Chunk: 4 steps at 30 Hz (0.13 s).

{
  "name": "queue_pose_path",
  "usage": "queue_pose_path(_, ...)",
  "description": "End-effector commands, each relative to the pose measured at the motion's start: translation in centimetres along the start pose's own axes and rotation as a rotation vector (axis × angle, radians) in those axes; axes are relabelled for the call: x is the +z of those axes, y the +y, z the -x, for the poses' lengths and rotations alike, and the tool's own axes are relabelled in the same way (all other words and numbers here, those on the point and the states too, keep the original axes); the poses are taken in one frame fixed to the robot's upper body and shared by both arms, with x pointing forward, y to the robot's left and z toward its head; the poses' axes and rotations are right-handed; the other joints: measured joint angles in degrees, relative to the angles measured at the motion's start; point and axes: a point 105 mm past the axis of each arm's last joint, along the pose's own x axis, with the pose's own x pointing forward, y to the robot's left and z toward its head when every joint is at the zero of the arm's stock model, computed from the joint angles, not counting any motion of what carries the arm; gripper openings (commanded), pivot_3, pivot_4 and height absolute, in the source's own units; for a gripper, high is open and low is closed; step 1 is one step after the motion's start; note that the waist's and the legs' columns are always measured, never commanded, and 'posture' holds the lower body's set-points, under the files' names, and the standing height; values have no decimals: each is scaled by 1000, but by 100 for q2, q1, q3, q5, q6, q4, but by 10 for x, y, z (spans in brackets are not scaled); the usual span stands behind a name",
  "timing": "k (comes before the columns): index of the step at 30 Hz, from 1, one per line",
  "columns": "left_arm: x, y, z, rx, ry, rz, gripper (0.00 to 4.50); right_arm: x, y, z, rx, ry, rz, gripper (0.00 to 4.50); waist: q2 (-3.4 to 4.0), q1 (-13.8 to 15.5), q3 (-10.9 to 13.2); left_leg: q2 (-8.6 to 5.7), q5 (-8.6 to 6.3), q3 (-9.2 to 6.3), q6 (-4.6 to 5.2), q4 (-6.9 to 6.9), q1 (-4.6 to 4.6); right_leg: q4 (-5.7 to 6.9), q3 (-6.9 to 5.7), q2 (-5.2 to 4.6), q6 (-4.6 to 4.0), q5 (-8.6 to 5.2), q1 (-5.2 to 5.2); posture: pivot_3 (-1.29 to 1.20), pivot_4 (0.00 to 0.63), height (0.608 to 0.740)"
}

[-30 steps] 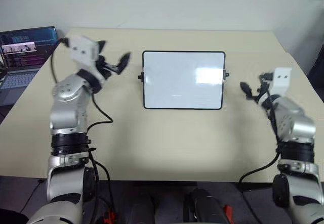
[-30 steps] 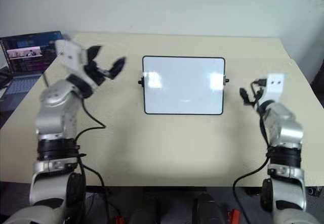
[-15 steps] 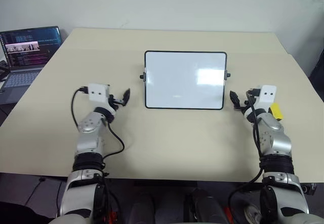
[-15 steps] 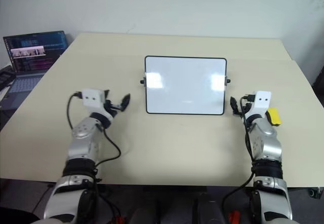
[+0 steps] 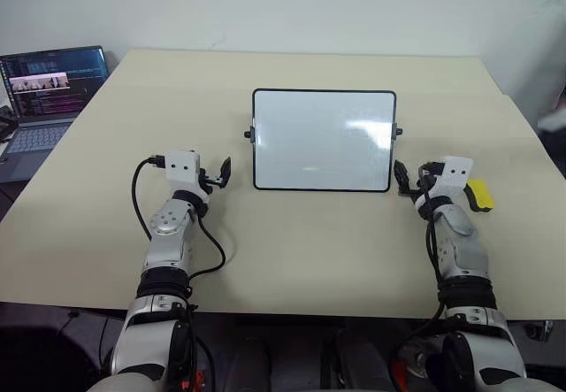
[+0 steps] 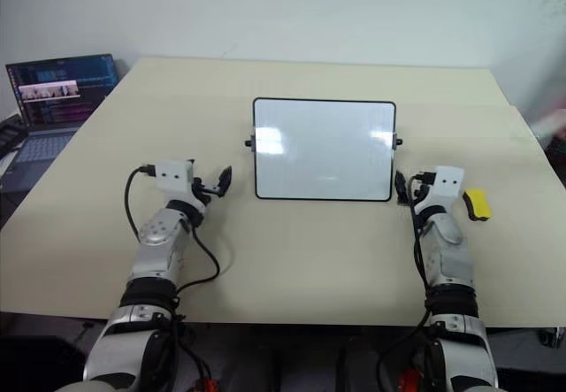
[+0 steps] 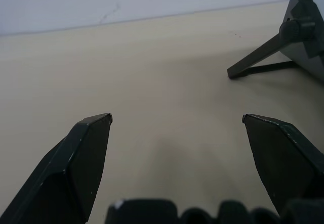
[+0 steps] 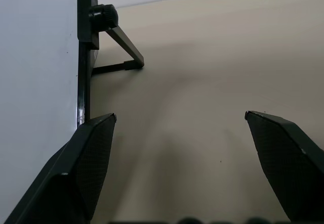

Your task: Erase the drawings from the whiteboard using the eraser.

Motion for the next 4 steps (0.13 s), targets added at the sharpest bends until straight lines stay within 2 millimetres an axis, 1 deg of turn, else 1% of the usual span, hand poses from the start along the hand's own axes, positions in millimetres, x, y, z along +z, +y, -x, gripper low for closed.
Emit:
queue_pose_path(1,15,5,-4,15,-54,-15,4500,10,6,-5,2,-50,21,4481,0,1,0,0,0,0,0,0,0,0,0,0,0,0,0,0,150,740)
queue_pose_path(3,13,7,-3,22,-45,-34,4500,2,11,-7,6,-29,12,4481,0,-2,0,0,0,1,0,1,0,-1,1,0,0,0,0,0,150,740)
queue_pose_path(4,16,8,-3,23,-52,-20,4500,2,14,-8,8,-32,4,4481,0,-2,0,0,0,1,0,1,0,0,1,0,0,0,0,0,150,740)
